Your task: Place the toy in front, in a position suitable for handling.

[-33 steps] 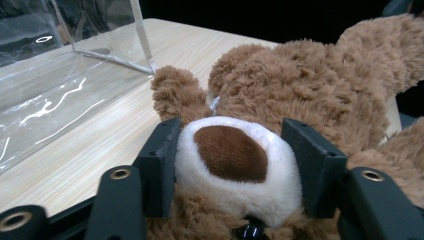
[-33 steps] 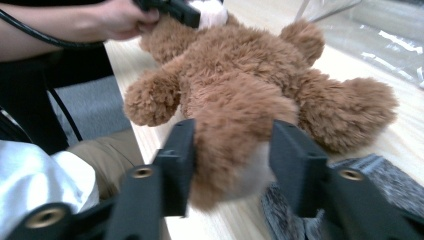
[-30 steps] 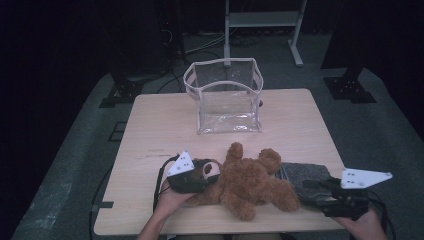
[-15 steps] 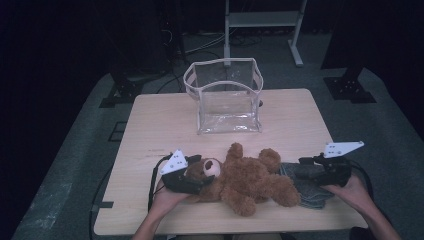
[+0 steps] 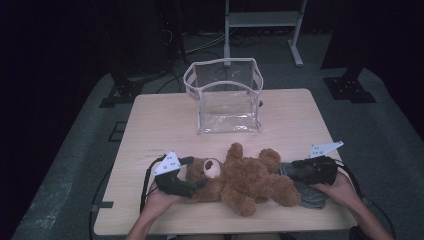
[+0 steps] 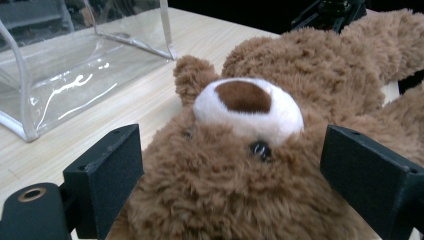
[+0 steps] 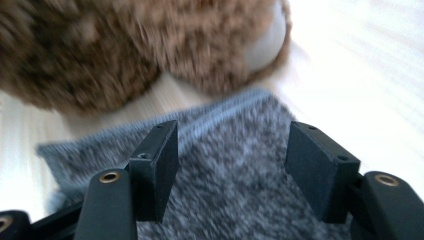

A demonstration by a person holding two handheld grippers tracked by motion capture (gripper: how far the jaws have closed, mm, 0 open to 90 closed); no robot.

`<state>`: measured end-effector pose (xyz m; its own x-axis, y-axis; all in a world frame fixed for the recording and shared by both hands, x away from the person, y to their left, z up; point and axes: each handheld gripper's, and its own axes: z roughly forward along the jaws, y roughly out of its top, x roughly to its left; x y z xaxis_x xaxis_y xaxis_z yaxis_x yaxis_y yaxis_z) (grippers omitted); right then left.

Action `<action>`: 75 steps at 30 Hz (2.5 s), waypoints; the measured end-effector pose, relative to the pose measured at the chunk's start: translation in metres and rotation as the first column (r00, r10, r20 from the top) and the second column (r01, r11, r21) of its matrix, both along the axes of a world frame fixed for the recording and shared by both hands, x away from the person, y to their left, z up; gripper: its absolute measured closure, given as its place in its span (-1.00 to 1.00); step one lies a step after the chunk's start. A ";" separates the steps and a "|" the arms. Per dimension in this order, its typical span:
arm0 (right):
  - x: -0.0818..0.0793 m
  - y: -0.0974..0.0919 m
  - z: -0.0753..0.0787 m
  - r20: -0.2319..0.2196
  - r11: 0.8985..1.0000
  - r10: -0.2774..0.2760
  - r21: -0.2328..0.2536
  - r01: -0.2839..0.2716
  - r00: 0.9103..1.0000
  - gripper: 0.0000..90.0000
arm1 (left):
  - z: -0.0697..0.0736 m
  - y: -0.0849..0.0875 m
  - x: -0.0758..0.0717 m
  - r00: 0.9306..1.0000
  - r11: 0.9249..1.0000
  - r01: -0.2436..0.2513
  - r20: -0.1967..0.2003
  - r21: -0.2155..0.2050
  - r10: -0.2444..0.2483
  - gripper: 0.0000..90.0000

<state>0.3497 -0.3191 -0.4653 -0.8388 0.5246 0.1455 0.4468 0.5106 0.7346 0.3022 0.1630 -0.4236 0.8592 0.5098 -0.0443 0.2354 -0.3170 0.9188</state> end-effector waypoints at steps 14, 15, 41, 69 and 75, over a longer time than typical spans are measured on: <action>-0.006 0.012 -0.009 0.085 0.991 -0.050 -0.123 0.060 0.995 0.56 | 0.001 -0.001 -0.004 0.999 1.000 -0.026 0.025 0.012 0.026 -0.81; -0.005 0.011 -0.009 0.080 0.990 -0.059 -0.122 0.069 0.995 0.63 | 0.002 -0.002 -0.004 0.999 0.999 -0.028 0.028 0.016 0.027 -0.81; -0.034 0.064 0.123 0.140 0.946 0.252 0.171 -0.274 0.958 0.78 | -0.007 -0.019 -0.012 0.999 0.996 0.052 0.007 0.072 -0.053 -0.51; -0.063 0.108 0.095 0.034 0.939 0.335 -0.100 -0.330 0.942 0.77 | -0.019 -0.035 -0.017 0.995 0.993 -0.047 0.095 0.104 0.038 -0.67; -0.052 0.112 0.067 0.088 0.958 0.285 -0.040 -0.282 0.955 0.77 | -0.019 -0.024 -0.011 0.993 0.992 -0.090 0.079 0.092 0.083 -0.81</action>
